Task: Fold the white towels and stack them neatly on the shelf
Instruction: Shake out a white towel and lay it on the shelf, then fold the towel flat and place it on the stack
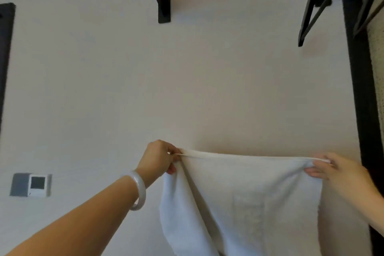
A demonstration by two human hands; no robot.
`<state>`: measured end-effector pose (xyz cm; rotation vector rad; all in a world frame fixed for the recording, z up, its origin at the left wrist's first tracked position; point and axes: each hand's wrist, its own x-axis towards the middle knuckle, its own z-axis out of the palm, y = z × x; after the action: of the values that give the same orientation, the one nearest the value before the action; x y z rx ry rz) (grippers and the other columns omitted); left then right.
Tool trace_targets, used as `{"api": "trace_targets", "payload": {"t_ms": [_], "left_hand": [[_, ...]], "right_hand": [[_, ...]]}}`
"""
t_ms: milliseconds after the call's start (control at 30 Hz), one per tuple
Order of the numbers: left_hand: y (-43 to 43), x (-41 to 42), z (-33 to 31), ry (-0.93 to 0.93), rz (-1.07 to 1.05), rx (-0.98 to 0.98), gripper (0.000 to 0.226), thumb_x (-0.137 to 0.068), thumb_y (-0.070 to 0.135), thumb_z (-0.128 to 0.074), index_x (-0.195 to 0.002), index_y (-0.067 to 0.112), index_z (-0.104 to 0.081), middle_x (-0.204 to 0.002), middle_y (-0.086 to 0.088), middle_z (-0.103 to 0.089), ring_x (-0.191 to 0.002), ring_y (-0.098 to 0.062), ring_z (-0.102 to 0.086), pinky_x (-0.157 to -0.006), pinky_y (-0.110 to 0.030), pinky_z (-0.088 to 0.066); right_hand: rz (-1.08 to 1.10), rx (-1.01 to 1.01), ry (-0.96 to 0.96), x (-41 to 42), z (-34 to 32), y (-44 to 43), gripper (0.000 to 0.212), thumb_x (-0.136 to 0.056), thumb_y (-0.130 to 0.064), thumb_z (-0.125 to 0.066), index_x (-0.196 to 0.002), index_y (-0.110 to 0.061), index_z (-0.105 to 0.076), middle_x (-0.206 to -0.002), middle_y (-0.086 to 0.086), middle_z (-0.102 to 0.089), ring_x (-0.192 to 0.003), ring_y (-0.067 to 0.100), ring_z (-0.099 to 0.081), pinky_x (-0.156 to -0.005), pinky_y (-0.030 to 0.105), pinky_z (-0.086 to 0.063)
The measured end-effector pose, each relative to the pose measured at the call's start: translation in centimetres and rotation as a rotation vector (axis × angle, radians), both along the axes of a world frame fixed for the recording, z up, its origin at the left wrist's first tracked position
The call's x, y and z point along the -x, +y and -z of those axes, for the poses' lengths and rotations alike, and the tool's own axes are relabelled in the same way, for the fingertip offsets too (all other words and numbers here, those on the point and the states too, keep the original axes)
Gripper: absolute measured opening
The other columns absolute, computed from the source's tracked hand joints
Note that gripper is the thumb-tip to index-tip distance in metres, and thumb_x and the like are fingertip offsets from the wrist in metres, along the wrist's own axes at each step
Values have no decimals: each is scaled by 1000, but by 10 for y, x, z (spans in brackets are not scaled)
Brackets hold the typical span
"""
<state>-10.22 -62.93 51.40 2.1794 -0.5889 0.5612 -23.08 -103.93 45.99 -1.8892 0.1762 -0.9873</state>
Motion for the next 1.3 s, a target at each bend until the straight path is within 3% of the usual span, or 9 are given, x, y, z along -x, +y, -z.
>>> {"api": "trace_targets", "payload": {"t_ms": [100,167,233,333,567,733,1000,1167,1300], "left_hand": [[7,8,75,177,7,-73,14,-91,9,-64,-85,15,-74,-61,-13,-70,-52,-17,-68,-53,-12,-48],[15,18,122,255,18,-97,14,-91,9,-64,-85,16,-74,-58,-10,-70,-52,-16,-68,-56,-11,-50],[25,35,164,315,39,-96,13,-92,9,-64,-84,16,-73,-57,-8,-70,-49,-12,-67,-56,-8,-48],[46,67,220,362,62,-109,17,-89,5,-66,-80,17,-74,-54,-3,-69,-49,-10,-66,-58,-4,-46],[105,157,352,462,74,-181,36,-81,-2,-72,-75,33,-70,-66,11,-67,-64,0,-61,-60,-7,-41],[138,209,429,386,206,-271,58,-75,-1,-79,-73,53,-59,-84,33,-64,-79,11,-60,-70,0,-41],[155,257,479,126,290,-455,19,-80,13,-76,-92,28,-76,-90,18,-64,-81,-6,-55,-73,-13,-47],[157,291,500,111,284,-674,71,-44,-6,-83,-110,17,-71,-122,0,-61,-101,-21,-53,-86,-31,-56],[161,309,514,140,221,-748,82,-33,-8,-75,-113,12,-68,-138,-7,-54,-106,-30,-48,-77,-44,-59]], "right_hand": [[-59,-107,111,1,91,-8,104,-28,-98,-60,-98,-21,-61,-84,-4,-76,-79,19,-75,-76,43,-57],[-34,-149,192,25,129,17,63,-62,-76,-71,-90,-20,-68,-85,2,-76,-80,18,-75,-81,41,-56],[-2,-182,242,50,158,45,9,-93,-26,-65,-87,-21,-68,-83,6,-75,-80,19,-74,-88,46,-56],[63,-255,322,82,202,73,12,-95,-5,-59,-90,-13,-68,-88,11,-73,-80,19,-74,-86,41,-56],[134,-303,518,174,285,141,12,-88,-11,-70,-96,-19,-73,-95,-5,-69,-93,6,-61,-73,18,-43],[307,-425,649,228,352,173,12,-92,-11,-65,-89,-18,-74,-93,0,-73,-87,16,-69,-88,37,-55],[527,-444,824,287,397,200,36,-88,-3,-68,-120,-14,-56,-113,3,-57,-91,21,-64,-80,39,-53],[591,-268,809,315,406,211,54,-86,-5,-70,-133,-14,-46,-135,9,-43,-109,30,-58,-89,52,-54],[576,-96,874,319,403,223,58,-89,-5,-67,-140,-11,-40,-141,12,-37,-120,33,-51,-96,52,-50]]}}
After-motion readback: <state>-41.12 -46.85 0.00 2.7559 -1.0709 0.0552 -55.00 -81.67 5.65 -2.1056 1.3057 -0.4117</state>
